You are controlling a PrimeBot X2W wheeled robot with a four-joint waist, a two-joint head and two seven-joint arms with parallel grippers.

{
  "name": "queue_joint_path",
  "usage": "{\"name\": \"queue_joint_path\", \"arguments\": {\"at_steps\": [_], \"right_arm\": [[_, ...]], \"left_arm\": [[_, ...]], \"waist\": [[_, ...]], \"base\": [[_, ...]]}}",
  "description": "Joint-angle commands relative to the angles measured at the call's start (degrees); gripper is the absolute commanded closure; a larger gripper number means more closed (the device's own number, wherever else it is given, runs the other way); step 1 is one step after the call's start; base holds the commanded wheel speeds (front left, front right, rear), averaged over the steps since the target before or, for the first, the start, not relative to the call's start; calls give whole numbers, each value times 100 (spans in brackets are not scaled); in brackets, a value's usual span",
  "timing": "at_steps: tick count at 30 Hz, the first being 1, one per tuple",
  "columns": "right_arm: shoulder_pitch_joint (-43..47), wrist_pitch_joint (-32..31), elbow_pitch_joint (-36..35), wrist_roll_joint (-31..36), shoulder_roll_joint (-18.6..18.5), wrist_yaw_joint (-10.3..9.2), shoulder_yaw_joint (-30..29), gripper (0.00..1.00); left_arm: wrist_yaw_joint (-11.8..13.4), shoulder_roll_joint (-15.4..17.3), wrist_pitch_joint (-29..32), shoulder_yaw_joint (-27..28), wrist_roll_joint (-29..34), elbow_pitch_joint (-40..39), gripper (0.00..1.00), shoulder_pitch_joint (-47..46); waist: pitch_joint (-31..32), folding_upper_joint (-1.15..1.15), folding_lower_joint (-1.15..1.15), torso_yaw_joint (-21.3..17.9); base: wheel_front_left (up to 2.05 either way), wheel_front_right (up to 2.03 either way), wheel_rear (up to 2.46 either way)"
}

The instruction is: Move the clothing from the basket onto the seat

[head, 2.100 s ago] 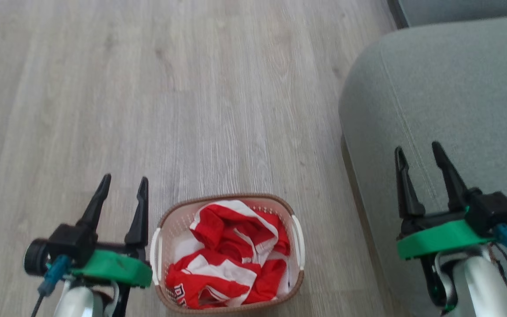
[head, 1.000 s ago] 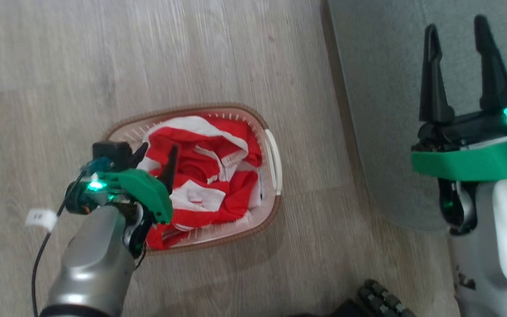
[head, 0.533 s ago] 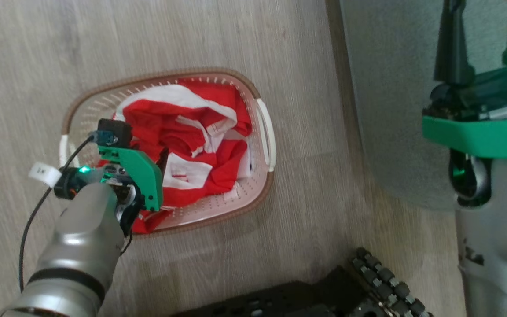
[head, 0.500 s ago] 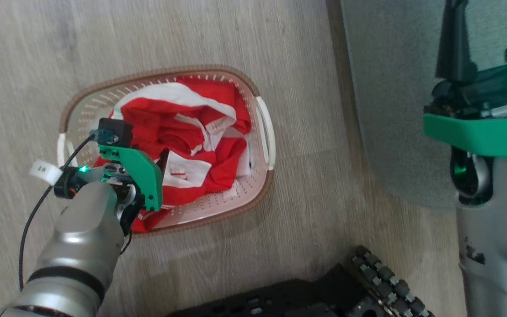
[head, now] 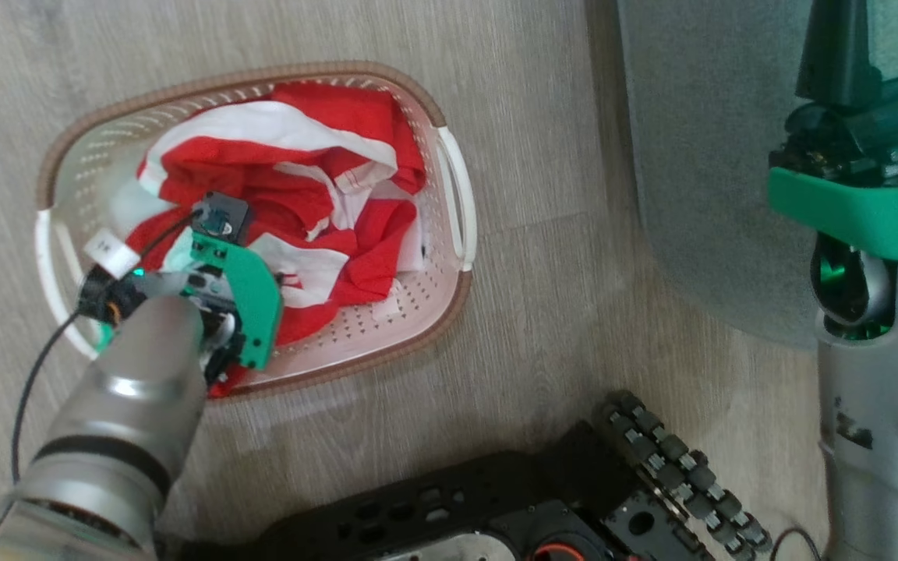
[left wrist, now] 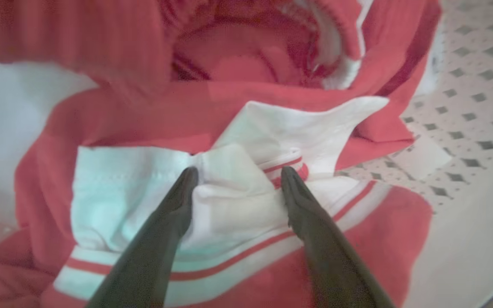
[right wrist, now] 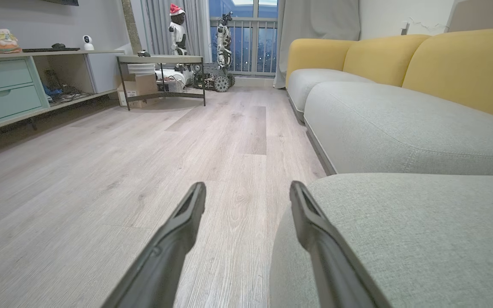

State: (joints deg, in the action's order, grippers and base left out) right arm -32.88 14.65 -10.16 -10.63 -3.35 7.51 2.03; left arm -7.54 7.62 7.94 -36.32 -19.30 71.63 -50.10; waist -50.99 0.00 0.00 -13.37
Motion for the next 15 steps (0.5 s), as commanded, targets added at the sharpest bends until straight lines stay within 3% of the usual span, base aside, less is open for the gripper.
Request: {"name": "queue_joint_path", "arguments": {"at_steps": [1,15], "right_arm": [[40,35,-225,-38,46,-2,74,0],[-24,35,-300,-77,47,-2,27,0]], "left_arm": [[8,164,37,30,85,9,0,57],[9,276,747,-346,175,188,3,-52]], "waist": [[-91,0,0,-54],[-292,0,0,-200]], "base": [[0,0,0],[0,0,0]]}}
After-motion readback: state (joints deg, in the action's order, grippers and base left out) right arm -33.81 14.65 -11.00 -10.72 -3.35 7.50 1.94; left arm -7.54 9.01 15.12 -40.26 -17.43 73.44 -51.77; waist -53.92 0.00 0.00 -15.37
